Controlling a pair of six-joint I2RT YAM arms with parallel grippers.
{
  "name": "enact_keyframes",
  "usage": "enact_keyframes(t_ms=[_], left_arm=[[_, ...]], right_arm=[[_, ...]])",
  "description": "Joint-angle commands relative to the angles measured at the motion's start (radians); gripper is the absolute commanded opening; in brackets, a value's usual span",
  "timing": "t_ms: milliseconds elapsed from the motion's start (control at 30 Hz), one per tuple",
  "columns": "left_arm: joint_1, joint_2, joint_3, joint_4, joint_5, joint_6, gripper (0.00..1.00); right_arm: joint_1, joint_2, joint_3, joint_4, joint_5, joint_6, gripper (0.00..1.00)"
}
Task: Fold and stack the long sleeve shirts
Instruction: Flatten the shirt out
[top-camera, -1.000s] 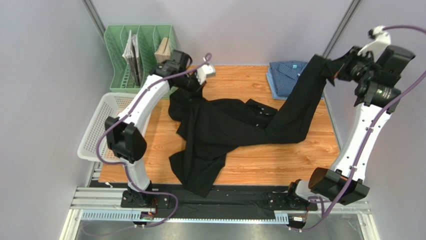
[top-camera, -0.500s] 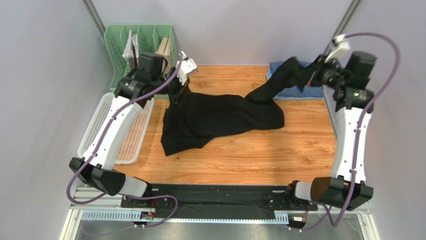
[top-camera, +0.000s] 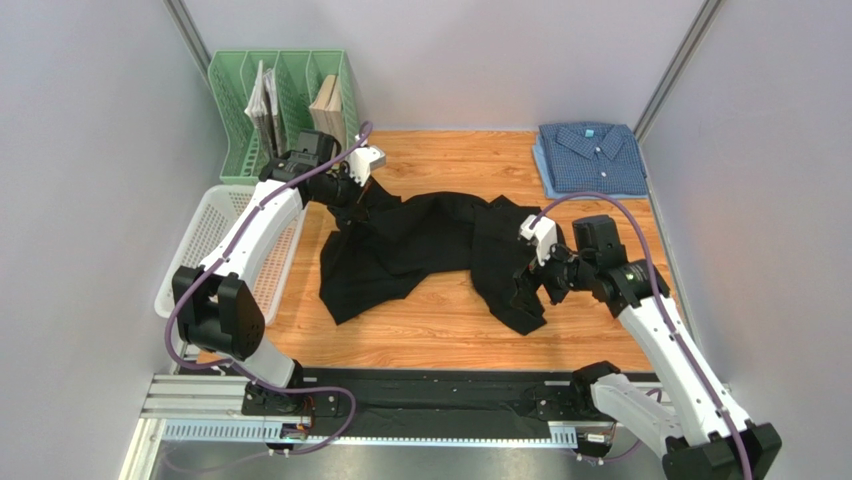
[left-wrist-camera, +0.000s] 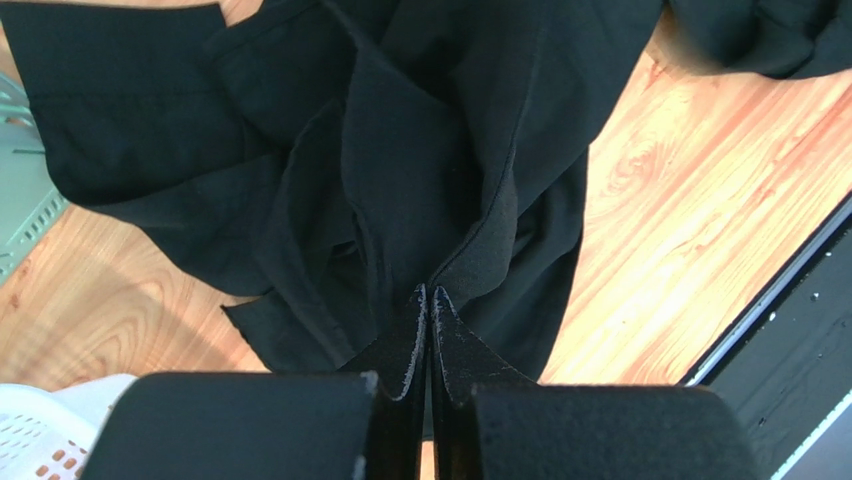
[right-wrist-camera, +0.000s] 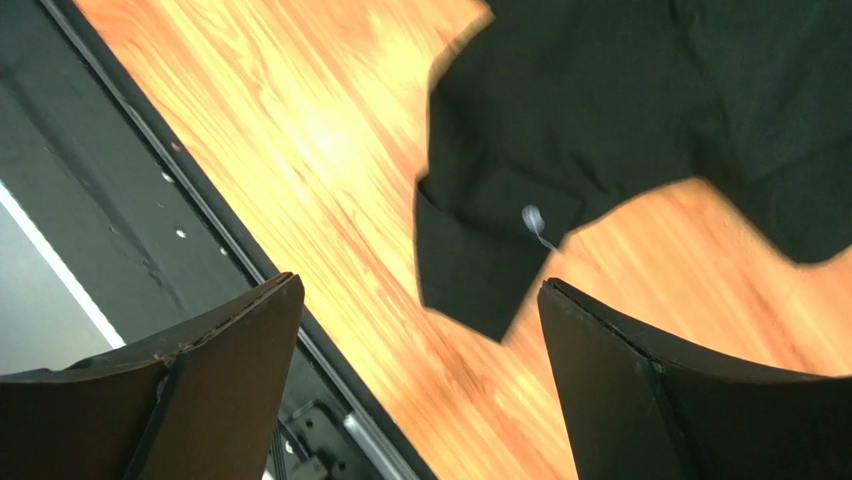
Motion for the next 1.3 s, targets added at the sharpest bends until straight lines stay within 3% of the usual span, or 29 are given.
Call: enact_keyframes(t_ms=[0,133,233,267,367,533,800,1100,1267], left_arm=[[0.016,0.001,0.017,0.019,0.039,0.014,0.00],[0.020,0.021,0.014,0.029,0.057,0.006,0.00],[0.020,0.031,0.014,0.035,0.065,-0.001,0.00],[0.020,0.031,0.012,0.036,0.066,0.000,0.00],[0.021,0.033,0.011,0.038,0.066,0.006,0.00],[0.023,0.030,0.003,0.039,0.065,0.008,0.00],[0.024,0.036,-0.003,0.045,0.059,0.022,0.00],[0.026,0.058,0.008,0.059,0.070,0.008,0.00],[0.027,0.070,0.005,0.075,0.074,-0.001,0.00]], right_arm=[[-0.112,0.083,0.141,-0.016,0.045,-0.058,0.93],[-0.283,0.299,0.222,0.074,-0.055,0.085,0.83],[-0.349,0.498,0.302,0.125,-0.082,0.232,0.72],[-0.355,0.552,0.329,0.125,-0.097,0.260,0.63],[-0.368,0.699,0.406,0.151,-0.125,0.353,0.58],[-0.371,0.831,0.483,0.243,-0.050,0.401,0.57],[-0.372,1.035,0.580,0.245,0.004,0.484,0.58],[-0.372,1.112,0.586,0.266,-0.019,0.542,0.63],[-0.372,1.128,0.571,0.323,-0.148,0.597,0.58]])
